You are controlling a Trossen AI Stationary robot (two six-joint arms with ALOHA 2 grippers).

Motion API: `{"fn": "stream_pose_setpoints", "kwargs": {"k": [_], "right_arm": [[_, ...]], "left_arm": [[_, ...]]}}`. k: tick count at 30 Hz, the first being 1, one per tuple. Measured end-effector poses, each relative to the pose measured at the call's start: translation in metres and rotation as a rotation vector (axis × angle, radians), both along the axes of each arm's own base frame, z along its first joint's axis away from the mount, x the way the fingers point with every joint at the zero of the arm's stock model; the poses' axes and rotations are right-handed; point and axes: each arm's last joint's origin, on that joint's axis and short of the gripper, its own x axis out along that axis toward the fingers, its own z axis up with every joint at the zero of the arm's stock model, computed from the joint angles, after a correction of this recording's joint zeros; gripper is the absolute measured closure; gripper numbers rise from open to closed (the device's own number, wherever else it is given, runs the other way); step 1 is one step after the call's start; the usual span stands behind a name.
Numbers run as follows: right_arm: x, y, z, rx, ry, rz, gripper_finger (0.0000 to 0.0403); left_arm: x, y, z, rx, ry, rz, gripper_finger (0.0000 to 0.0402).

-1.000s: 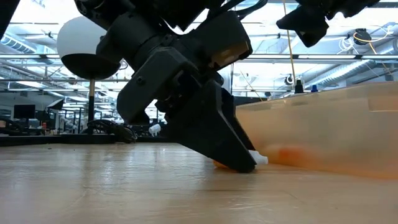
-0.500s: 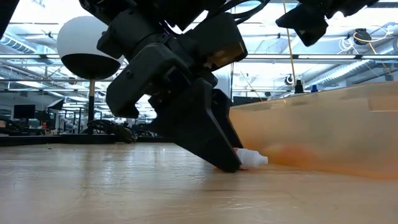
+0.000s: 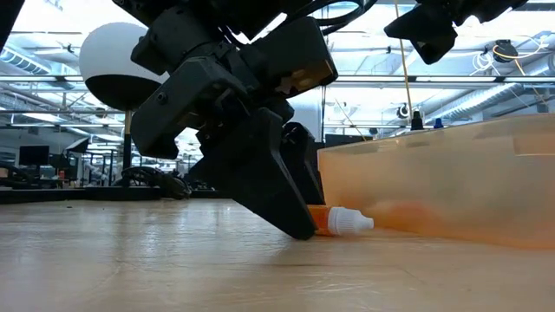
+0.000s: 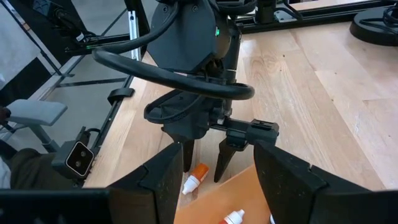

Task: Pick & Place food coloring
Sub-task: Put the small yellow food coloring bottle into the orange bin

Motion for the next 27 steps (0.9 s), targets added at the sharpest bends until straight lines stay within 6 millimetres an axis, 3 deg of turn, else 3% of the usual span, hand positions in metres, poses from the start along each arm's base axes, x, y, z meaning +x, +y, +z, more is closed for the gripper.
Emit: {"fn": "stream_pose_setpoints", "kwargs": {"k": [15,27], "right_arm": [[0.0,0.0,0.0,0.0,0.0,0.0,0.0216],[0.0,0.0,0.0,0.0,0.0,0.0,0.0216]], "left_arm": [[0.0,-0.0004,0.0003,-0.008,0.002,-0.011,0.0175],[0.0024,-0.0005,0.0009,-0.032,-0.024,0.016,0.0345]]}}
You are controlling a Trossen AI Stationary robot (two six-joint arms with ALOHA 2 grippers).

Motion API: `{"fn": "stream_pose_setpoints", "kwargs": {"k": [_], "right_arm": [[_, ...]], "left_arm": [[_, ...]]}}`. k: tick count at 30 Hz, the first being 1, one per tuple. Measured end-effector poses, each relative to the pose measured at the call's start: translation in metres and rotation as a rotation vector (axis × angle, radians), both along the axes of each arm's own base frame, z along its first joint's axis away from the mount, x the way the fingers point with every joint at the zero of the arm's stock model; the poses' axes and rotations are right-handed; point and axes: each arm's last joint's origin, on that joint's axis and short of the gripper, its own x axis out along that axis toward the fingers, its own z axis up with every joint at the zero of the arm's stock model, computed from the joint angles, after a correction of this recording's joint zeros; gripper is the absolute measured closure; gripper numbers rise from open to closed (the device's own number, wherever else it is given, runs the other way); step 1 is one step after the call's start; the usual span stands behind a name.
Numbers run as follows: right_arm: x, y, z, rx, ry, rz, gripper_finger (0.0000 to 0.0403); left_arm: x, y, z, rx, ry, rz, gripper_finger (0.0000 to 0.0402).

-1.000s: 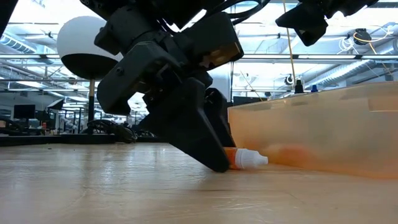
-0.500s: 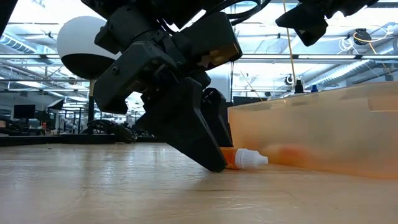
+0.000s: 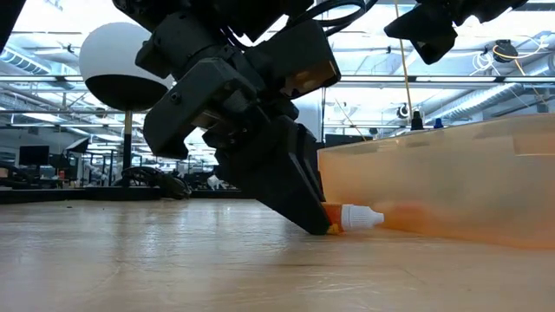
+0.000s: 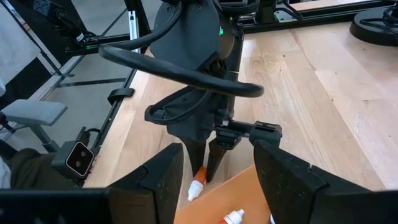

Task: Pick & Place food coloring
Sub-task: Put the small yellow food coloring bottle into the orange bin

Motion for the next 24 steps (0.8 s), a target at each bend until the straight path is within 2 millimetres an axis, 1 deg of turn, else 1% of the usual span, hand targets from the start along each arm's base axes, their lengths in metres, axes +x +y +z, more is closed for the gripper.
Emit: {"fn": "stream_pose_setpoints", "kwargs": {"k": [3,6,9,11,14,16,18,21,24], "right_arm": [[0.0,0.0,0.0,0.0,0.0,0.0,0.0216],[0.0,0.0,0.0,0.0,0.0,0.0,0.0216],[0.0,0.0,0.0,0.0,0.0,0.0,0.0216],[0.0,0.0,0.0,0.0,0.0,0.0,0.0216],[0.0,0.0,0.0,-0.002,0.0,-0.001,0.0216],[0.0,-0.001,0.0,-0.024,-0.005,-0.016,0.0216],[0.001,-0.002,0.0,-0.071,-0.021,-0.053,0.0216],[0.003,-0.004,-0.001,-0.157,-0.043,-0.126,0.0216],[0.008,-0.007,-0.004,-0.212,-0.044,-0.16,0.0216]], "left_arm": [[0.0,0.0,0.0,-0.004,0.002,0.002,0.0347],[-0.004,-0.002,0.009,-0.019,0.025,-0.012,0.0347],[-0.014,-0.006,0.026,-0.015,0.045,-0.039,0.0347],[-0.022,-0.007,0.039,0.019,0.053,-0.052,0.0347],[-0.029,-0.008,0.068,0.119,-0.041,-0.018,0.0348],[-0.029,-0.004,0.089,0.207,-0.142,0.06,0.0348],[-0.026,0.004,0.099,0.288,-0.214,0.154,0.0348],[-0.021,0.016,0.107,0.373,-0.285,0.23,0.0348],[-0.016,0.027,0.109,0.42,-0.309,0.246,0.0348]]}}
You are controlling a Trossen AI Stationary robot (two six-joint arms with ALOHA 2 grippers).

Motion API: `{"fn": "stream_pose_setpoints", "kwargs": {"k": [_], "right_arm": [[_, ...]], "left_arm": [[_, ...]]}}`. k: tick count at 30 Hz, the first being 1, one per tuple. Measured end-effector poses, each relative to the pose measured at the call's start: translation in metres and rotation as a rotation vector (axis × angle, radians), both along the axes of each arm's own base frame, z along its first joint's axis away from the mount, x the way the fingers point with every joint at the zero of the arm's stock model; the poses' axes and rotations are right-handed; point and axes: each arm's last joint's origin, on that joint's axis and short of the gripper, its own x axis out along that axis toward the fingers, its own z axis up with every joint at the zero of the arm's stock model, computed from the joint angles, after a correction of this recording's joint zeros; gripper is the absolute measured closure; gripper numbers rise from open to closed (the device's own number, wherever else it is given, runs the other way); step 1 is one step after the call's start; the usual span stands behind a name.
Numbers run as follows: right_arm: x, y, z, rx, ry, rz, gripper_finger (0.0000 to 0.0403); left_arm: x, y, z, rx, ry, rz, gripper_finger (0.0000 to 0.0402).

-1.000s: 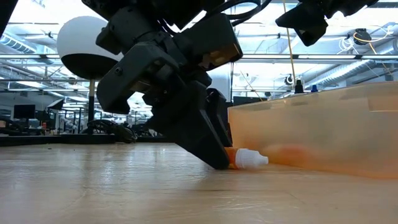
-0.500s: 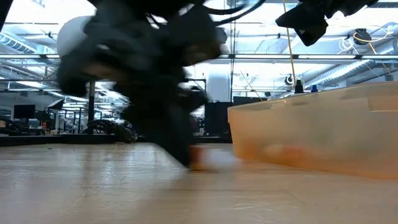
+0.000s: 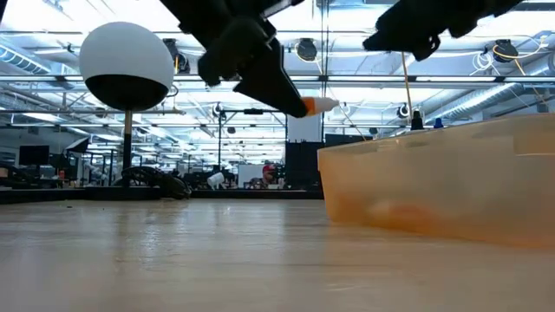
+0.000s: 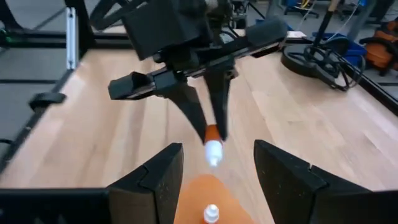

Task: Pick & Place food coloring
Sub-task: Put the small yellow food coloring bottle into the orange bin

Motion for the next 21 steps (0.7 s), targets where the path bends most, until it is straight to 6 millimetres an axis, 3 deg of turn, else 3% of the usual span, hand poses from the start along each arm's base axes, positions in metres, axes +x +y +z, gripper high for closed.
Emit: {"fn": "stream_pose_setpoints", "kwargs": {"k": [5,11,21], "right_arm": [[0.012,-0.003,-0.014,-0.05,0.035,-0.016,0.0216],[0.027,-0.008,-0.029,-0.108,0.061,-0.035,0.0216],[0.035,-0.02,-0.029,-0.121,0.037,-0.073,0.0217]], "left_arm": [[0.005,0.011,0.004,0.073,-0.044,0.043,0.0348],[0.011,0.007,0.013,0.155,-0.123,0.0,0.0348],[0.011,0.008,0.013,0.166,-0.124,-0.004,0.0348]]}}
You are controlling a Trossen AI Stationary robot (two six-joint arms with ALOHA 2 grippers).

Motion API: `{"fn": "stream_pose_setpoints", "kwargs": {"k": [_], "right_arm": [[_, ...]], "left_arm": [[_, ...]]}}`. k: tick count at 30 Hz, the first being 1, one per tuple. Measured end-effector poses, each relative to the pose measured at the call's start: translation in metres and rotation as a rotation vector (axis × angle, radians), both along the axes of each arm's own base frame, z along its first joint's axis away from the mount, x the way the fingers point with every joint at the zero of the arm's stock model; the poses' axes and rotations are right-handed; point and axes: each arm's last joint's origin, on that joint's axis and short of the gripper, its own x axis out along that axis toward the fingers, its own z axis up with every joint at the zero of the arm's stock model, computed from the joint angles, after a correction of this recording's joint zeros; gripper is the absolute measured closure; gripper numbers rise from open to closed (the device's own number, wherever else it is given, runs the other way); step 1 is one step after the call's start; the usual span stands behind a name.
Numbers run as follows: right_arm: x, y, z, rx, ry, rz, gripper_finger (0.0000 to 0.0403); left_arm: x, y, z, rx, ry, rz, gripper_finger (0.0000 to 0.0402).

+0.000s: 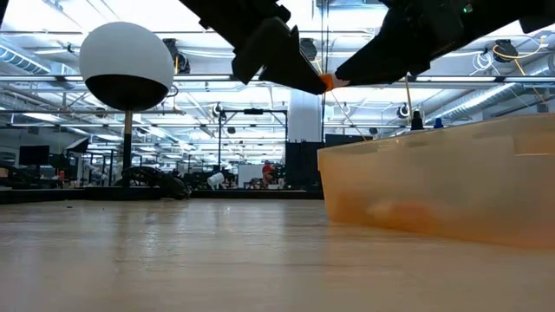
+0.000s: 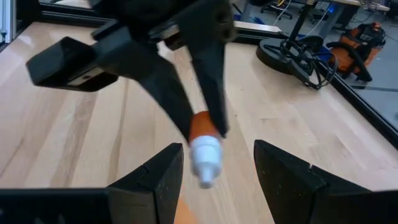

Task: Pick & Place food coloring
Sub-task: Put the small yellow food coloring bottle into the orange bin

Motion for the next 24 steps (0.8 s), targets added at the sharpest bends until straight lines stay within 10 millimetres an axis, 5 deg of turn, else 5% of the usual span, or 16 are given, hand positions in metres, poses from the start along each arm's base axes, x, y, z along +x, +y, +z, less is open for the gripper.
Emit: {"fn": "stream_pose_setpoints", "kwargs": {"k": [18,24], "right_arm": [[0.0011,-0.0031,-0.0024,-0.021,0.046,0.088,0.0361],[-0.0042,-0.0003,0.0038,-0.027,0.045,0.12,0.0361]], "left_arm": [[0.0004,-0.0002,0.0007,-0.028,-0.009,-0.001,0.0347],[0.0009,-0.0048,0.0055,-0.14,-0.084,0.033,0.0264]]}}
